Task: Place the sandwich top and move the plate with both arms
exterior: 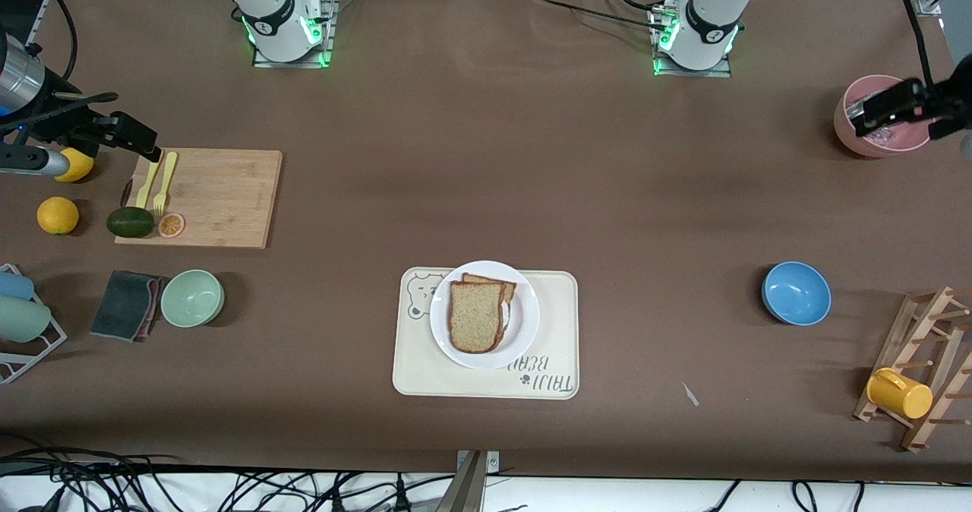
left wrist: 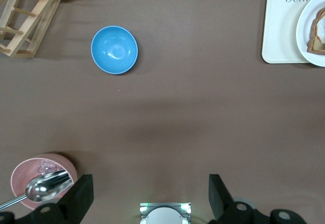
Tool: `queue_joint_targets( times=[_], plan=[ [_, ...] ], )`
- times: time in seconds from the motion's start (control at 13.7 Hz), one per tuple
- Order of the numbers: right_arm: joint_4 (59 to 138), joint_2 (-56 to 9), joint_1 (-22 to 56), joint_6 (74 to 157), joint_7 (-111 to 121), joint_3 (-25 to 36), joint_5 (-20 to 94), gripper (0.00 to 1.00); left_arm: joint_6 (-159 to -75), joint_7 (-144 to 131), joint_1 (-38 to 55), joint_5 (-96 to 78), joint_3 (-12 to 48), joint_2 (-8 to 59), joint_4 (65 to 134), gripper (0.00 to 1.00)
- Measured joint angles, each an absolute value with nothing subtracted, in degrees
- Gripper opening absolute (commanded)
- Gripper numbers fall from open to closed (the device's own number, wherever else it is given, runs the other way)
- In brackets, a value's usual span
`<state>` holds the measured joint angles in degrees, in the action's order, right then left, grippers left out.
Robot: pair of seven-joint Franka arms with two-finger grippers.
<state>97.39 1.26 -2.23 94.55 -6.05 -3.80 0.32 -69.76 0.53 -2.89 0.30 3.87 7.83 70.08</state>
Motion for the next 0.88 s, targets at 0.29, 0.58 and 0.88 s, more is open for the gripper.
queue_joint_targets(
  times=[0.29, 0.58, 0.88],
  plan=[
    [97.4, 1.3, -2.2, 94.6, -6.0, -3.9, 0.3, 1.00, -73.0, 0.5, -2.7, 0.3, 3.2, 6.1, 75.2, 1.00],
    [97.4, 1.3, -2.2, 94.6, -6.0, -4.3, 0.3, 1.00, -84.8, 0.9, -2.7, 0.3, 2.7, 4.2, 84.2, 1.00],
    [97.4, 1.3, -2.2, 94.6, -6.0, -4.3, 0.3, 1.00, -87.6, 3.8, -3.5, -1.1, 2.2, 2.0, 87.7, 1.00]
  ],
)
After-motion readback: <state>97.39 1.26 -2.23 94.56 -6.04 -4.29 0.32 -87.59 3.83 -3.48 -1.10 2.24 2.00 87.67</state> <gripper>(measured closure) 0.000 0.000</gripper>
